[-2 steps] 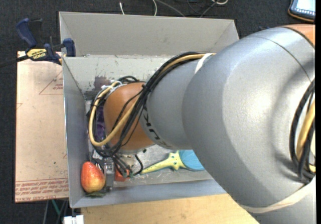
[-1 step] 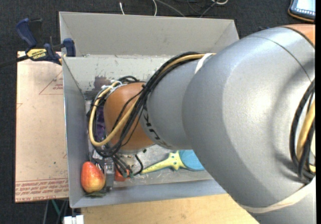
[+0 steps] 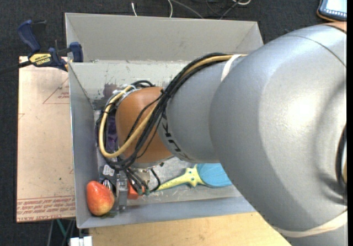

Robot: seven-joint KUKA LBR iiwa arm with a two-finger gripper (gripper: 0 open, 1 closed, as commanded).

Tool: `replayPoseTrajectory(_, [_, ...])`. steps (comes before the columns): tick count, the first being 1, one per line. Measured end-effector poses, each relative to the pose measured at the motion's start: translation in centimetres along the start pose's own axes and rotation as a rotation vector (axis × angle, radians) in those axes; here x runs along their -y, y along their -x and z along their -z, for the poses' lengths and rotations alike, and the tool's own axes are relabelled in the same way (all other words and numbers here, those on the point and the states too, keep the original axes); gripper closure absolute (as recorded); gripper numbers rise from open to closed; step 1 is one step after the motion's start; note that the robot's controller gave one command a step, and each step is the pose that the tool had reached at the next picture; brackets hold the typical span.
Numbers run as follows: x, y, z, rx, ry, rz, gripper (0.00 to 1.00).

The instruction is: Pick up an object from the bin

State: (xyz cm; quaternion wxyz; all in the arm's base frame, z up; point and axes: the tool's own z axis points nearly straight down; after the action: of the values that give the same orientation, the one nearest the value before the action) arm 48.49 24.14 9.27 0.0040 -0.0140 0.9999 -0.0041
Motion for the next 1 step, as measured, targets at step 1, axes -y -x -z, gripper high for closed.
replayPoseTrajectory(1, [2.24,-0.09,-0.41,0.006,0.001,0.042,1.0])
